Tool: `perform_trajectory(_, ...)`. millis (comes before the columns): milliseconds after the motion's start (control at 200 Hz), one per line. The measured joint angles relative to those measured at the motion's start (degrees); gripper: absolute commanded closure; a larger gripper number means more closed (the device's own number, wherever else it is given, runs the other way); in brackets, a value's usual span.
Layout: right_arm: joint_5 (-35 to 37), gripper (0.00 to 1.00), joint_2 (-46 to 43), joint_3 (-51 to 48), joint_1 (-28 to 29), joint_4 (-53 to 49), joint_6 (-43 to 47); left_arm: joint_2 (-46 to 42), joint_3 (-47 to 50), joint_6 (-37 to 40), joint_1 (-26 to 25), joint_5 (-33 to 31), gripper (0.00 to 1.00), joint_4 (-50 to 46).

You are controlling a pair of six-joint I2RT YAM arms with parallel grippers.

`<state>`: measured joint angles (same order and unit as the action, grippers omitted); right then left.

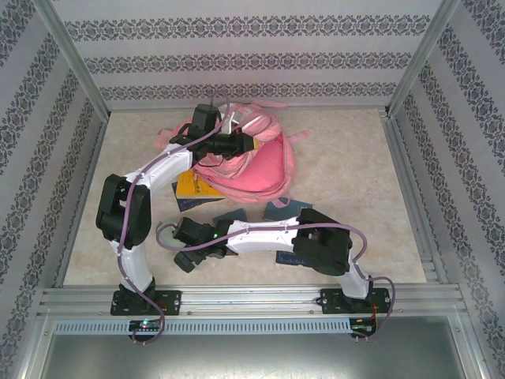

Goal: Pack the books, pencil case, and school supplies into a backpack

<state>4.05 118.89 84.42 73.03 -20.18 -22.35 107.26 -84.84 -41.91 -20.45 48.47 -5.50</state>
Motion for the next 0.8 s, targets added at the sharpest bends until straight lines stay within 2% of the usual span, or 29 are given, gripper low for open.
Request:
perform_trajectory(390, 0.07, 0.02, 4.07, 7.37, 0.37, -1.11, -0.17, -0.42, 1.49, -4.09, 1.20, 1.92, 1.00, 4.76)
perform_trajectory(799, 3.15, 0.05, 10.69, 13.90, -0.13, -6.16, 1.42, -0.44, 1.79, -6.84, 2.10, 3.06, 1.00, 7.54)
